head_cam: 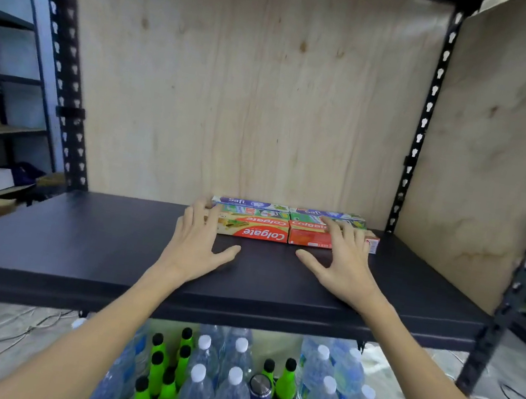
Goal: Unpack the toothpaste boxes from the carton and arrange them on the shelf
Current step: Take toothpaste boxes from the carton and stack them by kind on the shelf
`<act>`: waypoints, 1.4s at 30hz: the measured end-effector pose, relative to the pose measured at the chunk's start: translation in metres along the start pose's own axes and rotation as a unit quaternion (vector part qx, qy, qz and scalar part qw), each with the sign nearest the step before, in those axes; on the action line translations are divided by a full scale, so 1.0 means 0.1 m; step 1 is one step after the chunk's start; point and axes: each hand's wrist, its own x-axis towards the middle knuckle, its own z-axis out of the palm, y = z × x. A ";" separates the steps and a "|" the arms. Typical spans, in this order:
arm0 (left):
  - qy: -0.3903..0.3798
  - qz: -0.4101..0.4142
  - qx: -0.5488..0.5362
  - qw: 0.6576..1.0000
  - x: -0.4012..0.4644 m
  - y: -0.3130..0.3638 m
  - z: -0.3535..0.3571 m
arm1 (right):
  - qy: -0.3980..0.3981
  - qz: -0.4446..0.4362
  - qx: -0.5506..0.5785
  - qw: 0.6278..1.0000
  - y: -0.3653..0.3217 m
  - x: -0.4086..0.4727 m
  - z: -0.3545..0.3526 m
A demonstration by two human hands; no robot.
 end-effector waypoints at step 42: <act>-0.484 -0.344 -0.176 0.785 -5.73 -0.20 2.43 | -0.457 0.345 -0.009 0.819 -0.86 -5.40 2.72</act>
